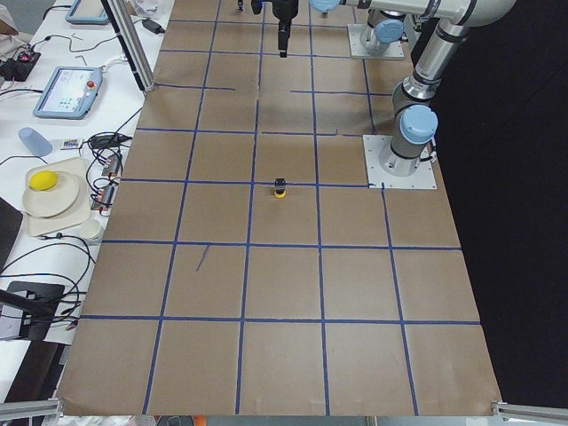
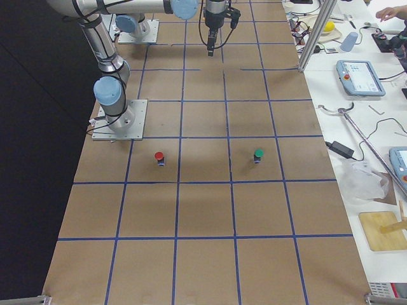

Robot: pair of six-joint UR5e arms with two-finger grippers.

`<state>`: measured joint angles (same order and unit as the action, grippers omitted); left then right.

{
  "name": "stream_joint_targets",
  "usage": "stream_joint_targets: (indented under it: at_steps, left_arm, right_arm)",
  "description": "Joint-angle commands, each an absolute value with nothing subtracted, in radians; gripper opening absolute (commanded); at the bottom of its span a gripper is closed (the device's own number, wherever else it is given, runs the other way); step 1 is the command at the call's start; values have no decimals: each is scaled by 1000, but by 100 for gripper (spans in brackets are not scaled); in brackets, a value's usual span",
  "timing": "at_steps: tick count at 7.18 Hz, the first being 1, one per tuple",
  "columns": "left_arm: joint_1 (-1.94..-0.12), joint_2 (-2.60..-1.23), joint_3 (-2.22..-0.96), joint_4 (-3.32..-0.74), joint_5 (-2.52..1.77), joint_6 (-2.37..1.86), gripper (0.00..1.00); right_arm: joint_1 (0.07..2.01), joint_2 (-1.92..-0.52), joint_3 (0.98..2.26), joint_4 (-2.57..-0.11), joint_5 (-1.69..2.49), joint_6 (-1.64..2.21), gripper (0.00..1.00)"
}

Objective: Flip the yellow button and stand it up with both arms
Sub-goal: 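Lower the left gripper onto the yellow button lying on its side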

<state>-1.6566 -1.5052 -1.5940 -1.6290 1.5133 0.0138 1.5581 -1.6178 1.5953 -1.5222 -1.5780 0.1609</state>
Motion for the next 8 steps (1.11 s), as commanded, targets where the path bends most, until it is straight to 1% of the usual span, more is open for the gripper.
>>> stream_joint_targets:
  at_steps: [1, 4, 5, 6, 8]
  left_arm:
    - [-1655, -1508, -1594, -1626, 1514, 14, 100]
    - [-1614, -1506, -1627, -1617, 1522, 47, 100]
    - [-1551, -1512, -1650, -1615, 1523, 55, 100]
    - [-1449, -1537, -1699, -1597, 1520, 119, 100]
    - [-1309, -1574, -1802, -1424, 1523, 208, 100]
  right_arm:
    - [1559, -1620, 1595, -1522, -1577, 161, 100]
    - [1559, -1618, 1595, -1522, -1577, 161, 100]
    - [1559, -1620, 1595, -1522, -1575, 161, 100]
    - [1559, -1618, 1595, -1522, -1574, 161, 100]
    - [1559, -1620, 1595, -1523, -1571, 161, 100]
